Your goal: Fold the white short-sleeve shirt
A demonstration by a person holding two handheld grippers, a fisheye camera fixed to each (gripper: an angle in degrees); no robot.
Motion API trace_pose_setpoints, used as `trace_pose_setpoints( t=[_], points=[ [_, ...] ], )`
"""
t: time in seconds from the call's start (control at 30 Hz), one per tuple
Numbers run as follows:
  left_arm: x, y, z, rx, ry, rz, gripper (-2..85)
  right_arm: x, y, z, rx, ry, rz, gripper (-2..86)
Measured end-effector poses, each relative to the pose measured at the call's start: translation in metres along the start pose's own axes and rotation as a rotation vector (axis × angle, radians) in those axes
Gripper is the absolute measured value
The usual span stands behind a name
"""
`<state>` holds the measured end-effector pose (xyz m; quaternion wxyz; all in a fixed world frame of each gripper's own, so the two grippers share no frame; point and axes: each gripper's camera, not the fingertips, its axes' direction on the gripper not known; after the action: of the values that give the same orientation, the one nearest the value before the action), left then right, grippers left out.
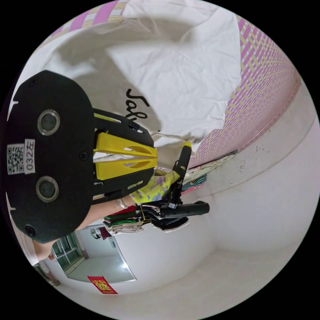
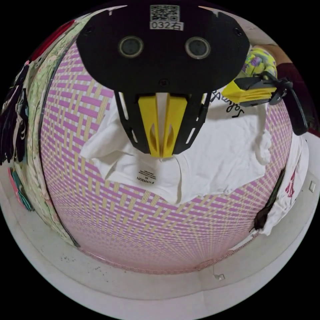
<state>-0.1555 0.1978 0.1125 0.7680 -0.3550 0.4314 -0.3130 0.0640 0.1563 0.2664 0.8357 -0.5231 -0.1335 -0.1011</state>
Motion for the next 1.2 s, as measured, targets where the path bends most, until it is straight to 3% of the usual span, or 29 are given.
trace_pose_setpoints(
  t=[0.17,0.23,0.3,0.4,0.53,0.83,0.97,1.2],
  points=[
    [-0.006,-0.01,-0.01,0.033,0.016,-0.005,-0.9,-0.018,0.015,-0.063,0.329,-0.253,-0.211,0.6],
    [-0.007,-0.014,-0.009,0.02,0.014,-0.004,-0.9,-0.015,0.001,-0.052,0.209,-0.283,-0.194,4.5],
    [-0.01,-0.017,-0.006,-0.001,0.017,-0.012,-0.9,0.002,-0.001,-0.058,0.224,-0.342,-0.183,5.9],
    [-0.013,-0.024,-0.002,-0.029,0.014,-0.024,-0.9,0.058,0.011,-0.073,0.284,-0.295,0.044,3.5],
    [-0.012,-0.033,0.01,-0.089,0.011,-0.014,-0.9,0.12,0.026,-0.062,0.205,-0.236,0.25,-0.4],
    [-0.009,-0.048,0.056,-0.351,-0.086,0.009,-0.9,0.142,-0.009,-0.022,0.109,-0.179,0.201,-1.0],
    [-0.004,-0.054,0.059,-0.363,-0.112,0.047,-0.9,0.153,-0.025,-0.033,0.137,-0.158,0.17,-0.7],
    [-0.004,-0.056,0.067,-0.38,-0.058,0.058,-0.9,0.226,0.004,-0.056,0.213,-0.32,0.378,6.2]
  ],
)
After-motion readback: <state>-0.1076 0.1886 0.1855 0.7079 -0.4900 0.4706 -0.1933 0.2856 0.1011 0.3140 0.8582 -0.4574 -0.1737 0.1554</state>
